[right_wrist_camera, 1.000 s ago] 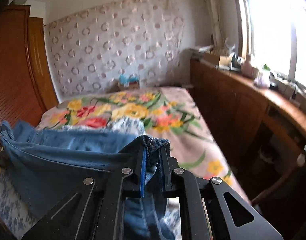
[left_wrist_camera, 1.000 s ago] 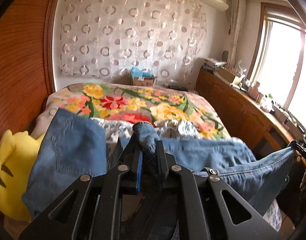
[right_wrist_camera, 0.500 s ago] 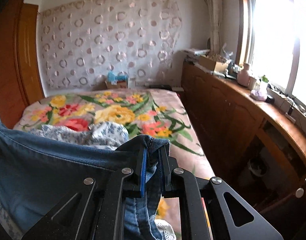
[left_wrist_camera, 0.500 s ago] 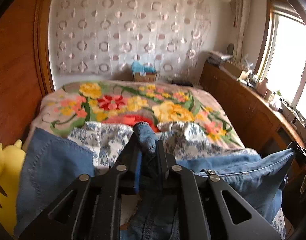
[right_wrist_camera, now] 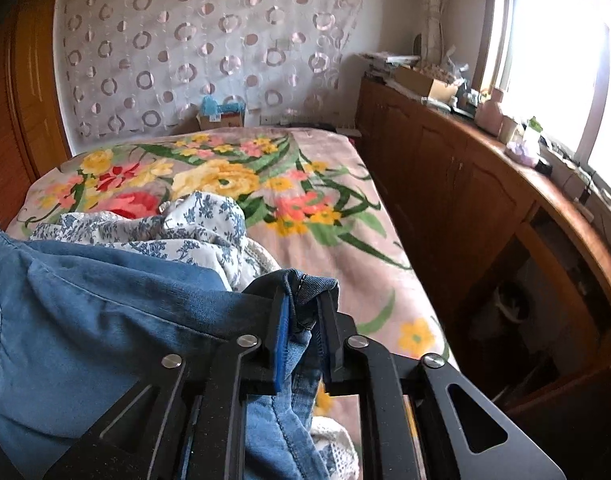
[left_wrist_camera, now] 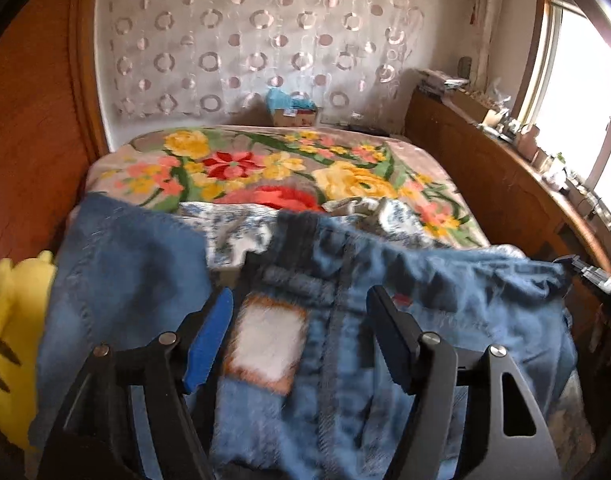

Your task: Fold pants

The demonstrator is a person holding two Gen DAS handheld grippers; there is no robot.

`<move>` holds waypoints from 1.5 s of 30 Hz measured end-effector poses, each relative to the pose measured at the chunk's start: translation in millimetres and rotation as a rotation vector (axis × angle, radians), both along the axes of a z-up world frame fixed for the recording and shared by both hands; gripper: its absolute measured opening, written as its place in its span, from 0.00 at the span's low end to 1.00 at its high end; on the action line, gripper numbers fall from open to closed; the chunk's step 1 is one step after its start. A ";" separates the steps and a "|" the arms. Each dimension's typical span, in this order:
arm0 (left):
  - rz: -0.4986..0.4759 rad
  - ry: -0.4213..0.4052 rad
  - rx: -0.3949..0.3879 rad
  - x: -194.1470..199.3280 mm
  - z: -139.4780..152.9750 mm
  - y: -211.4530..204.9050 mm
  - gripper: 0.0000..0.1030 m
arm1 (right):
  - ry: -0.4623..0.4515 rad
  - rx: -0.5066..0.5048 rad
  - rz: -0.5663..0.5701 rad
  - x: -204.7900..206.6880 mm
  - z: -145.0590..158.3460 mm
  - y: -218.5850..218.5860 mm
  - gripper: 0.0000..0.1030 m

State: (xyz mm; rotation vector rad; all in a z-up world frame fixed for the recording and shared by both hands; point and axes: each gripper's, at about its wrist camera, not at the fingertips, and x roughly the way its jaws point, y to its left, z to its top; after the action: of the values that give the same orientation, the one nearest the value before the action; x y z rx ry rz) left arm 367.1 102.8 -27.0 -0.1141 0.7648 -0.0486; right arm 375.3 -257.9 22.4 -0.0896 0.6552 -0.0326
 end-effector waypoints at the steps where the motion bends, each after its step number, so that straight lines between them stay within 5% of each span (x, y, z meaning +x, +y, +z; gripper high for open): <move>1: 0.008 -0.005 0.026 -5.7 -1.6 1.5 0.68 | -0.003 0.005 -0.007 -1.2 3.1 -3.6 0.29; 2: 0.013 -0.007 0.048 -8.6 -3.2 3.6 0.68 | -0.006 0.010 -0.008 -2.0 5.0 -7.5 0.36; 12: 0.037 -0.003 0.043 -39.3 -17.9 27.5 0.68 | -0.038 0.084 0.082 -62.4 19.2 0.6 0.52; 26: -0.035 0.050 0.003 -50.2 -31.9 23.2 0.57 | 0.034 0.177 0.274 -146.6 10.3 32.9 0.55; 45: -0.070 0.095 0.067 -37.2 -48.5 12.8 0.57 | 0.190 0.173 0.462 -119.2 -23.4 91.7 0.60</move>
State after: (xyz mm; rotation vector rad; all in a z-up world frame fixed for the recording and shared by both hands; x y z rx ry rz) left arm 329.9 115.7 -75.5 -0.0264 0.8641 -0.0842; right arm 256.0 -166.3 -1.1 -0.0758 0.8110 0.4824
